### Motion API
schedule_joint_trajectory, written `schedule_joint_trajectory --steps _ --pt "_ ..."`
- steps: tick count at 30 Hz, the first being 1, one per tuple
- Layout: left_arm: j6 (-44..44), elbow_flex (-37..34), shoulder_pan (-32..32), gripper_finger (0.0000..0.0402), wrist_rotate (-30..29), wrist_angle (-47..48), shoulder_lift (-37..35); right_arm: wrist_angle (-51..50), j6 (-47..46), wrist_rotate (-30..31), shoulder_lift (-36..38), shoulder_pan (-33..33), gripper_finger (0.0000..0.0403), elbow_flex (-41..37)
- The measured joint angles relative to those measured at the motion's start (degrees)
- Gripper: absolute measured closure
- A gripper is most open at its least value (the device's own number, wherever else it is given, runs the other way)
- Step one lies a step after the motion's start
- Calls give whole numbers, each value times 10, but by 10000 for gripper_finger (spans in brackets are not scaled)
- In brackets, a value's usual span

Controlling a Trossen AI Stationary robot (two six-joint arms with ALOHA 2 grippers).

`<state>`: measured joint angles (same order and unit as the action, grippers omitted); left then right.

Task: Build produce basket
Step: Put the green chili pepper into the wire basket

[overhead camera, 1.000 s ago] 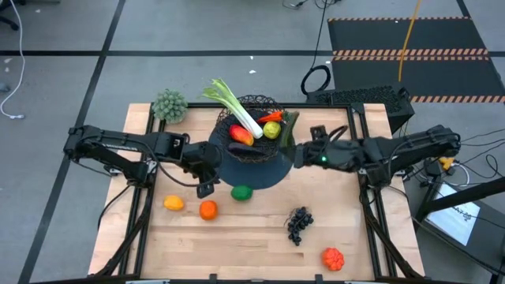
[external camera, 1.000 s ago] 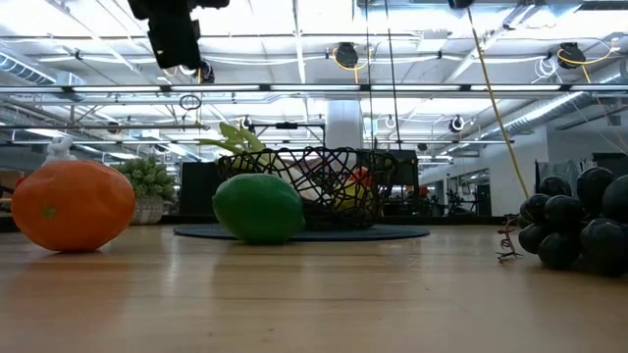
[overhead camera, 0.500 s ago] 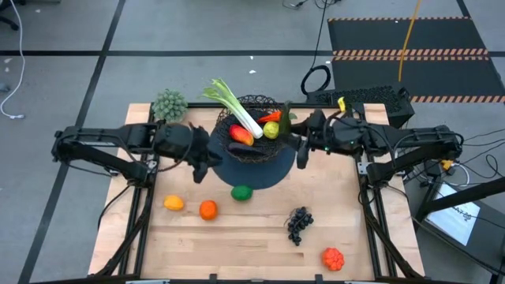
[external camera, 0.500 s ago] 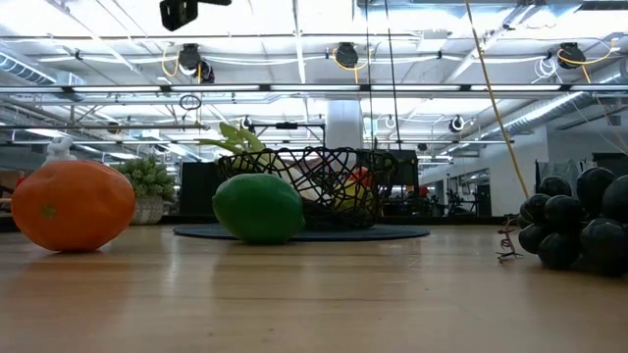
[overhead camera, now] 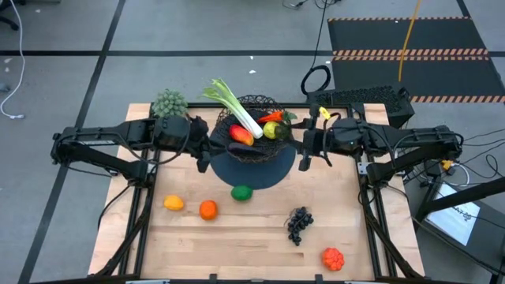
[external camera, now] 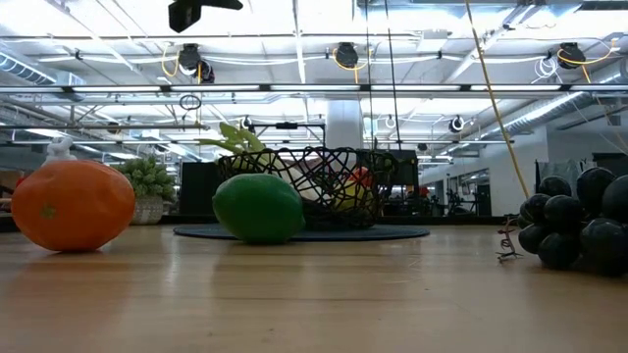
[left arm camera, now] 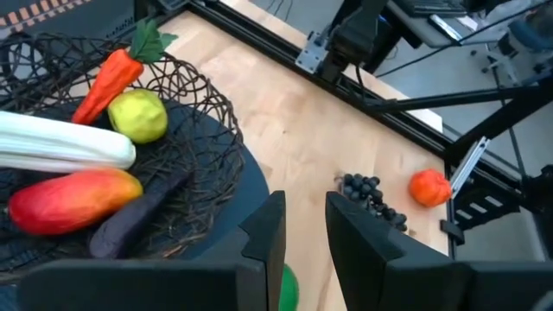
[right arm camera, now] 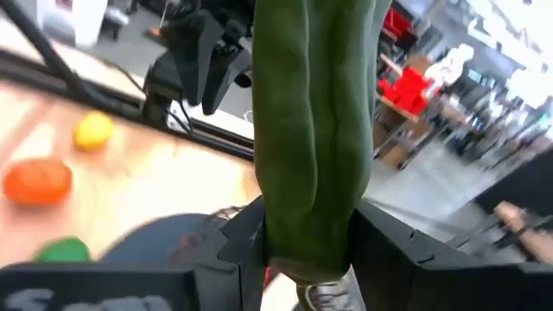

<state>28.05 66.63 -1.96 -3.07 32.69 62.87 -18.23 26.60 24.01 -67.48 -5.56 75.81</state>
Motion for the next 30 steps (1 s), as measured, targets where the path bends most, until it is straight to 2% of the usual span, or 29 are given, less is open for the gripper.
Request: schedule_joint_trajectory --steps 13,20,25,30 --pt "107 0 0 316 0 1 0 4 194 0 0 0 271 0" --pt "128 0 0 316 0 1 0 4 271 -1 0 0 271 0" --pt "151 0 2 316 0 1 0 4 294 -1 0 0 271 0" --pt "163 0 16 316 -8 -6 0 4 279 -1 0 -2 271 0"
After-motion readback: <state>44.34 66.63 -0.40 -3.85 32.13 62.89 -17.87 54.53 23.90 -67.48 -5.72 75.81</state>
